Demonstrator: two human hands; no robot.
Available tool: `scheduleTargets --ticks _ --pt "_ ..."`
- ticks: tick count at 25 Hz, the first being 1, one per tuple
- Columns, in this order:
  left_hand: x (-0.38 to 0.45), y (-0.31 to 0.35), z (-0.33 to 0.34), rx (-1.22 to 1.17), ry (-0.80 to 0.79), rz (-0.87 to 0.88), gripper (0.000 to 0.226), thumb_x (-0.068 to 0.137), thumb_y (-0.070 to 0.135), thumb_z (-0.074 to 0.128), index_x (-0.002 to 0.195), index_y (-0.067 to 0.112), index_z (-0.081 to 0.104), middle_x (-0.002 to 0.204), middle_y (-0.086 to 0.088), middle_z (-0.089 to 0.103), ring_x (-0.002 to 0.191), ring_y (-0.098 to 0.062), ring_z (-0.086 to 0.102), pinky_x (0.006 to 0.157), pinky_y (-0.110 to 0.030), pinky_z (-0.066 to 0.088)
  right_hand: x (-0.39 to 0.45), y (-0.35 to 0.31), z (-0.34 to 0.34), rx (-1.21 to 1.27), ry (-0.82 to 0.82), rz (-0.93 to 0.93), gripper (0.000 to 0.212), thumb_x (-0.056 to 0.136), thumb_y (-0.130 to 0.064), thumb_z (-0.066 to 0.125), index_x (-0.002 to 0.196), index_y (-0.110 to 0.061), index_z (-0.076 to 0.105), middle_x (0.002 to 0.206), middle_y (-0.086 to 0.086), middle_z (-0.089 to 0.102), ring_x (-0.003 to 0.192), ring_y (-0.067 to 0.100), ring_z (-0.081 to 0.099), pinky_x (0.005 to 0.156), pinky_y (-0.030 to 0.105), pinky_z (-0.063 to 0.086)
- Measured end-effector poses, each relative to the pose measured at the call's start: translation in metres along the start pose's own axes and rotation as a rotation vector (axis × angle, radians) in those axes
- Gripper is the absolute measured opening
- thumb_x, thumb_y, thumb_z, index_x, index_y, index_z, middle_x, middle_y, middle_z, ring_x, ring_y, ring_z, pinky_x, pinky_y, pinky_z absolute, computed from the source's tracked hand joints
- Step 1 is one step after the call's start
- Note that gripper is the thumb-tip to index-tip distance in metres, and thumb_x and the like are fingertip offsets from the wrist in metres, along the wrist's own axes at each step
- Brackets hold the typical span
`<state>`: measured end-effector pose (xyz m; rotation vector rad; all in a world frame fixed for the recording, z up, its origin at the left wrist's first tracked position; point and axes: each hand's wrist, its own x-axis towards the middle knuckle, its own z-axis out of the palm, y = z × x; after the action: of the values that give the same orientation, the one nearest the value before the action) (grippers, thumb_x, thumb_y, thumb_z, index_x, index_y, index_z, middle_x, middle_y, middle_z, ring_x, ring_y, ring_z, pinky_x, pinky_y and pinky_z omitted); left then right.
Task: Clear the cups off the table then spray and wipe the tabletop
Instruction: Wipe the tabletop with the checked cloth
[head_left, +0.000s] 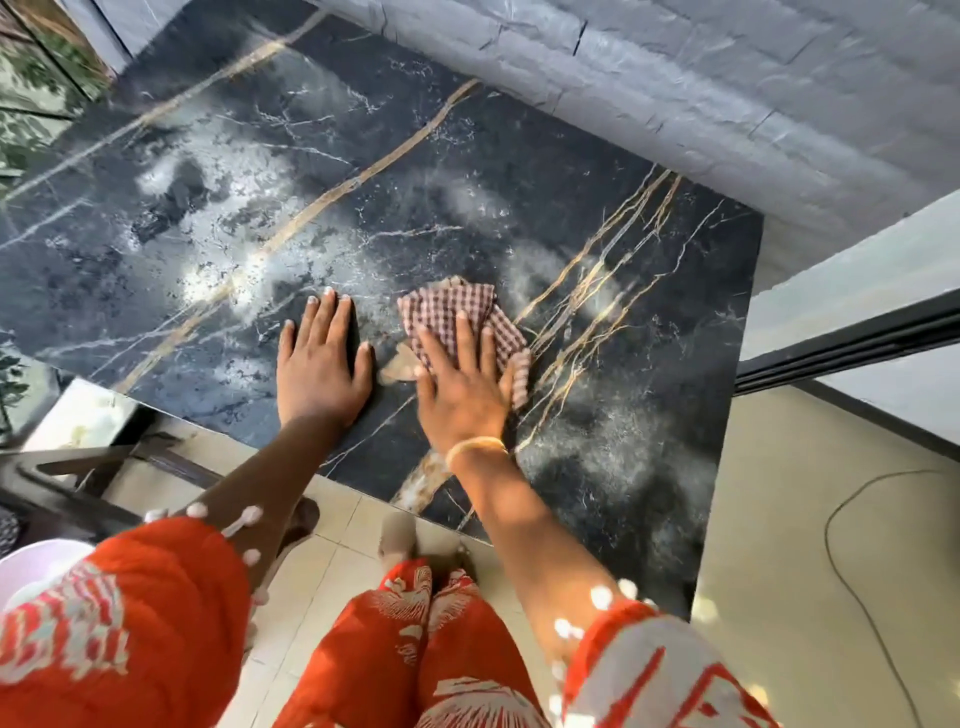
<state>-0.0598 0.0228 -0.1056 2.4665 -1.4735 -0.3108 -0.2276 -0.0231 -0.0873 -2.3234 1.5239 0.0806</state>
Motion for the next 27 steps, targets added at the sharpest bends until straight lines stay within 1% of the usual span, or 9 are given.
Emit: scheduleTargets --ticks 2,5,11,14,17,20,22,24,27 --pt "-0.001 0.001 0.0 0.002 0.0 -0.003 0.065 0.094 0.044 0.032 0.153 0.02 0.023 0.162 -0.001 0.02 0.15 -0.019 0.013 0.121 -0.045 0.012 -0.018 0.05 -0.002 -0.061 0.141 0.107 0.054 0.096 -0.052 0.025 0.149 -0.047 0.015 0.163 0.0 0.01 0.148 0.032 0.013 0.115 0.061 0.007" --pt "0.0 0.002 0.0 -0.001 0.011 0.004 0.064 0.094 0.044 0.032 0.153 0.02 0.024 0.161 -0.001 0.02 0.15 -0.02 0.014 0.121 -0.044 0.011 -0.062 0.112 -0.007 0.004 0.354 0.565 0.051 0.092 -0.044 0.038 0.142 -0.038 0.04 0.156 0.008 0.034 0.139 0.036 0.036 0.106 0.064 0.029" --pt "-0.001 0.002 0.0 0.026 -0.008 0.006 0.064 0.097 0.043 0.031 0.154 0.017 0.019 0.162 -0.004 0.016 0.15 -0.021 0.01 0.122 -0.043 0.006 -0.093 0.075 -0.002 0.167 0.25 1.052 0.054 0.091 -0.042 0.037 0.145 -0.038 0.037 0.16 0.01 0.02 0.145 0.039 0.019 0.111 0.061 0.018" --pt "0.0 0.001 -0.001 0.012 -0.045 0.052 0.063 0.098 0.04 0.033 0.154 0.016 0.018 0.163 -0.004 0.014 0.151 -0.022 0.008 0.122 -0.043 0.004 -0.043 0.014 0.002 0.107 0.373 0.815 0.054 0.082 -0.041 0.048 0.136 -0.036 0.05 0.148 0.015 0.042 0.132 0.044 0.038 0.107 0.059 0.028" --pt "-0.008 -0.02 -0.006 -0.026 -0.078 0.208 0.057 0.098 0.034 0.033 0.153 0.016 0.026 0.162 -0.004 0.018 0.15 -0.022 0.012 0.122 -0.043 0.008 -0.041 -0.059 0.026 0.029 0.101 0.335 0.053 0.096 -0.048 0.034 0.148 -0.046 0.023 0.163 0.004 0.01 0.148 0.037 0.01 0.116 0.062 0.006" --pt "-0.026 -0.052 -0.012 -0.019 -0.106 0.388 0.057 0.096 0.033 0.025 0.15 0.016 0.032 0.16 -0.005 0.024 0.149 -0.023 0.019 0.121 -0.042 0.015 -0.062 -0.055 0.03 -0.026 0.075 0.106 0.052 0.096 -0.054 0.03 0.147 -0.05 0.022 0.163 -0.005 0.009 0.149 0.028 0.011 0.117 0.06 0.006" --pt "-0.033 -0.061 -0.013 0.021 -0.129 0.409 0.058 0.097 0.035 0.022 0.151 0.017 0.029 0.16 -0.004 0.022 0.149 -0.023 0.018 0.121 -0.041 0.015 -0.077 -0.01 0.027 -0.042 0.095 0.264 0.054 0.093 -0.057 0.027 0.146 -0.049 0.025 0.162 -0.005 0.013 0.147 0.024 0.015 0.114 0.049 0.003" --pt "-0.036 -0.059 -0.015 0.048 -0.131 0.399 0.058 0.098 0.035 0.021 0.153 0.017 0.027 0.161 -0.003 0.02 0.149 -0.022 0.017 0.12 -0.041 0.015 -0.106 0.046 0.024 -0.05 0.233 0.587 0.059 0.088 -0.056 0.027 0.142 -0.037 0.04 0.156 0.004 0.032 0.141 0.027 0.03 0.106 0.051 0.031" --pt "-0.037 -0.058 -0.015 0.066 -0.145 0.39 0.056 0.099 0.033 0.022 0.154 0.018 0.023 0.162 -0.002 0.017 0.15 -0.021 0.014 0.12 -0.041 0.015 -0.15 0.092 0.024 -0.04 0.37 0.822 0.05 0.092 -0.048 0.043 0.139 -0.031 0.046 0.153 0.011 0.037 0.136 0.037 0.039 0.106 0.057 0.035"
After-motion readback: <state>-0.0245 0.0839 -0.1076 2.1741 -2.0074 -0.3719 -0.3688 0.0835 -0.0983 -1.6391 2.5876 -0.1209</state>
